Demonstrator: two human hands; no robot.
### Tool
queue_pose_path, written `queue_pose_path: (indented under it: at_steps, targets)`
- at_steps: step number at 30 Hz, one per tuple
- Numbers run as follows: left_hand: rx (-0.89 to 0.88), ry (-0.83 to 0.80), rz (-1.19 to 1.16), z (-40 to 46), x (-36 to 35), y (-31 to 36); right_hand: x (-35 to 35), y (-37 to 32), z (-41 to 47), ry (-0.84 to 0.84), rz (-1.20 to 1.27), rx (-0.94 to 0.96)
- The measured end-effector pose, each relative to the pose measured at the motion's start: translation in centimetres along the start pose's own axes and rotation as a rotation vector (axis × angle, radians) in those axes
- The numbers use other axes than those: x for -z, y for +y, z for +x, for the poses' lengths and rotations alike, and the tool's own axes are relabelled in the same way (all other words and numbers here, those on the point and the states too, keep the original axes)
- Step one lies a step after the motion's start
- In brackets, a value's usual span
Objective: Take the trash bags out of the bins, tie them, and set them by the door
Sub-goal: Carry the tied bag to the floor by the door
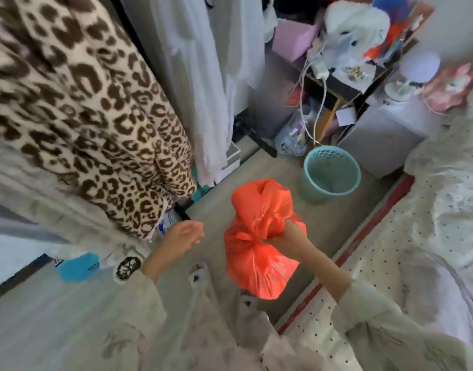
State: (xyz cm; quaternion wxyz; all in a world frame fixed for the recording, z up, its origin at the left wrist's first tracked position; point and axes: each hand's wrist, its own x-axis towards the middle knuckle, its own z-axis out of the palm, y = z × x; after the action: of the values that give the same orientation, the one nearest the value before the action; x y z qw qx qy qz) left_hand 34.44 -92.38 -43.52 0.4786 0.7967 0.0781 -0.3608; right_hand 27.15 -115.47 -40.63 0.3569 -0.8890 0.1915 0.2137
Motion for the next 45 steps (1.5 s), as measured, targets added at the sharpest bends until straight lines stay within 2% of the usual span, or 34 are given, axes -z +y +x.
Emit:
queue_pose_path:
  at_steps: [6, 9, 15, 20, 26, 30, 36, 45]
  targets:
    - [0.017, 0.279, -0.204, -8.3, 4.5, -5.7, -4.8, -7.1, -3.0, -0.174, -0.18, 0.17]
    - [0.059, 0.41, -0.28, -13.6, 6.8, -9.9, -9.0, -11.1, -5.2, -0.237, -0.195, 0.248]
    - [0.113, 0.619, -0.462, -25.5, 13.1, -20.5, -20.2, -19.7, -10.4, -0.357, -0.172, 0.45]
    - [0.131, 0.809, -0.525, -35.4, 18.4, -30.5, -29.8, -28.5, -17.5, -0.491, -0.198, 0.497]
    - [0.179, 0.988, -0.612, -43.4, 23.4, -39.5, -41.3, -37.9, -24.2, -0.576, -0.19, 0.683]
    - [0.236, 1.08, -0.714, -46.7, 27.2, -43.8, -48.3, -44.7, -26.7, -0.752, -0.105, 0.567]
    - [0.314, 1.196, -0.803, -50.5, 35.3, -51.4, -60.7, -55.1, -30.8, -1.011, -0.193, 0.603]
    - [0.442, 1.378, -0.91, -56.1, 51.4, -62.6, -79.8, -70.1, -35.0, -1.157, -0.44, 0.656]
